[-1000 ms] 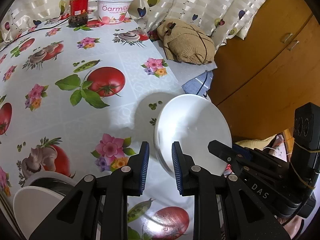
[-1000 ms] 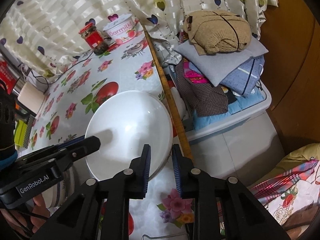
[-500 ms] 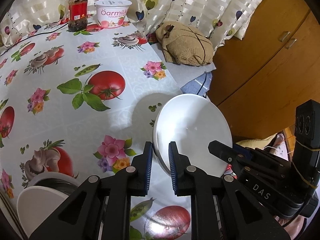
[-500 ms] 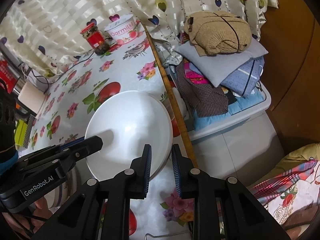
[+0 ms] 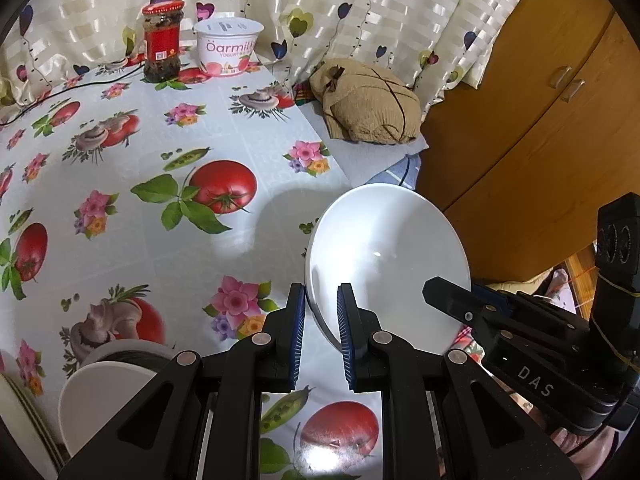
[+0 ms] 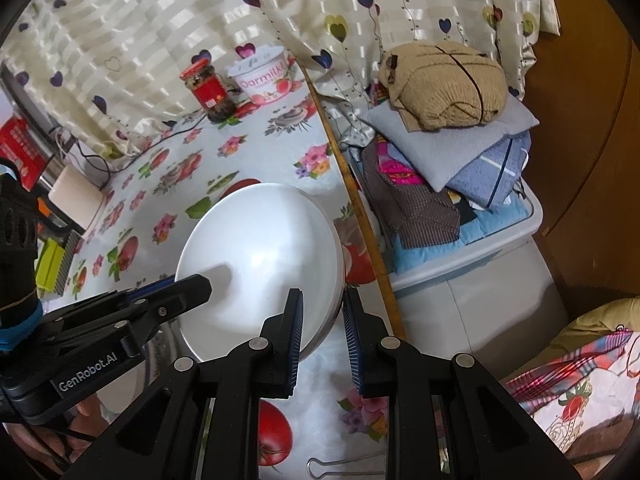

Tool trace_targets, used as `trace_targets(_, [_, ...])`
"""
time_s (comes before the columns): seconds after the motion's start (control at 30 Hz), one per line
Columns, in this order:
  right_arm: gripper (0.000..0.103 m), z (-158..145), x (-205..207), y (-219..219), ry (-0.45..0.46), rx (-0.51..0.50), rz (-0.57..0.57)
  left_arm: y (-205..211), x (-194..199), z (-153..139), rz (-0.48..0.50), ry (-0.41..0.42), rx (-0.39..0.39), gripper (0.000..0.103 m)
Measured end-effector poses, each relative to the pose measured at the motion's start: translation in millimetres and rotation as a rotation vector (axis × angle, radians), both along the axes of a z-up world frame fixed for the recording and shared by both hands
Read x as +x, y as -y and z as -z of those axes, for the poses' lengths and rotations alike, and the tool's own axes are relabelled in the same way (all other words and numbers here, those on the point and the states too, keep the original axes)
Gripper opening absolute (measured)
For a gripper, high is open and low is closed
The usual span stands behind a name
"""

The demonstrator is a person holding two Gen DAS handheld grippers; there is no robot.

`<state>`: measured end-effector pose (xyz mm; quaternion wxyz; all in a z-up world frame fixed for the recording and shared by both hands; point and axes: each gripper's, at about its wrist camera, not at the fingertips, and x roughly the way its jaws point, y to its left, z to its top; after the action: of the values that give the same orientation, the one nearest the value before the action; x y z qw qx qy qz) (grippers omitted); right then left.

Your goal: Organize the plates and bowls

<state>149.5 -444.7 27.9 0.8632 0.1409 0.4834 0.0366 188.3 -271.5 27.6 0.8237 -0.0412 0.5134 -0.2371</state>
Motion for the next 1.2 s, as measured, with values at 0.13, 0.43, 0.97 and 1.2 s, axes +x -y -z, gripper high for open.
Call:
trace_targets(0.13, [0.02, -7.7, -2.7, -4.6, 0.014, -0.004, -0.006, -3.1, -2.4, -7.1, -0.002, 0.013, -0.002, 0.017])
trace_targets(0.43, [0.02, -26.1, -6.9, -12.5, 0.047, -0.008, -0.019, -12.9, -8.2, -23.8, -0.012, 0.044, -0.012, 0.017])
trace_targets(0.97, [0.02, -54.5, -16.4, -40.6, 0.093, -0.02, -0.068, -44.7, -26.8, -47.4, -0.051, 0.088, -0.025, 0.017])
trace_targets(1.2, [0.02, -66.4, -21.7, -61.5, 0.115, -0.027, -0.101, -68.6, -39.5, -56.8, -0.082, 0.111, -0.032, 0.017])
